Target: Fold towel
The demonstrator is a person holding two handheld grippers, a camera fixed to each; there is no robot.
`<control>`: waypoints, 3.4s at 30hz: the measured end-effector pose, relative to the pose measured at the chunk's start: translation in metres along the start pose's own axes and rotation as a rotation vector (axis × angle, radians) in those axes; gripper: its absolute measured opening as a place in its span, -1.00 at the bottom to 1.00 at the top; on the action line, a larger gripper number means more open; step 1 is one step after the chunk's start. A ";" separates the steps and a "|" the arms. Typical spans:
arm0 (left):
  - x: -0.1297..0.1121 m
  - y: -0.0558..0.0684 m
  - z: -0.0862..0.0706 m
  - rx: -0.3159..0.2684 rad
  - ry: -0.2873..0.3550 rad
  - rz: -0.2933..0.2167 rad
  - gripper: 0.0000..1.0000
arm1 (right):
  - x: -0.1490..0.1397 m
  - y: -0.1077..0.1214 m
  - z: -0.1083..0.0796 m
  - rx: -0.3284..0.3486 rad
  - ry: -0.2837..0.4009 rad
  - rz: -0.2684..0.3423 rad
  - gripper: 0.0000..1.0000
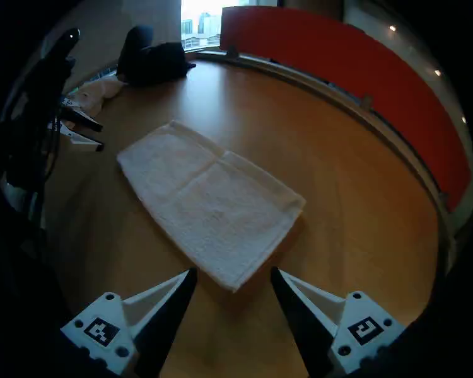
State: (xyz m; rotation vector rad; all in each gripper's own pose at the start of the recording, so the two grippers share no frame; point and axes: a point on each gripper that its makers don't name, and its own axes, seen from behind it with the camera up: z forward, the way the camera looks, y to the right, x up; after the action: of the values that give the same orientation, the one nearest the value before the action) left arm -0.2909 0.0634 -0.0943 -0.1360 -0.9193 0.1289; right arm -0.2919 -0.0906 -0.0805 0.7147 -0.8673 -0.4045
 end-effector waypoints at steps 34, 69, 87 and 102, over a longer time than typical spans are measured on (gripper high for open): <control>-0.045 -0.026 -0.035 0.064 -0.023 -0.099 0.88 | -0.026 -0.002 0.012 0.076 -0.085 -0.053 -0.84; -0.036 -0.036 -0.051 0.075 0.012 -0.120 0.88 | 0.055 0.025 -0.054 -0.024 0.070 -0.100 -0.93; -0.032 -0.033 -0.060 0.065 0.029 -0.144 0.88 | 0.084 0.014 -0.057 -0.002 0.105 -0.152 -0.93; -0.041 -0.048 -0.097 0.091 0.070 -0.208 0.88 | 0.150 -0.077 0.000 0.180 0.107 -0.364 -0.93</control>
State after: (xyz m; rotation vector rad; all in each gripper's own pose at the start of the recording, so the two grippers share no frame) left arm -0.2353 0.0034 -0.1759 0.0400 -0.8509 -0.0269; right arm -0.2053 -0.2332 -0.0534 1.0581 -0.6771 -0.6113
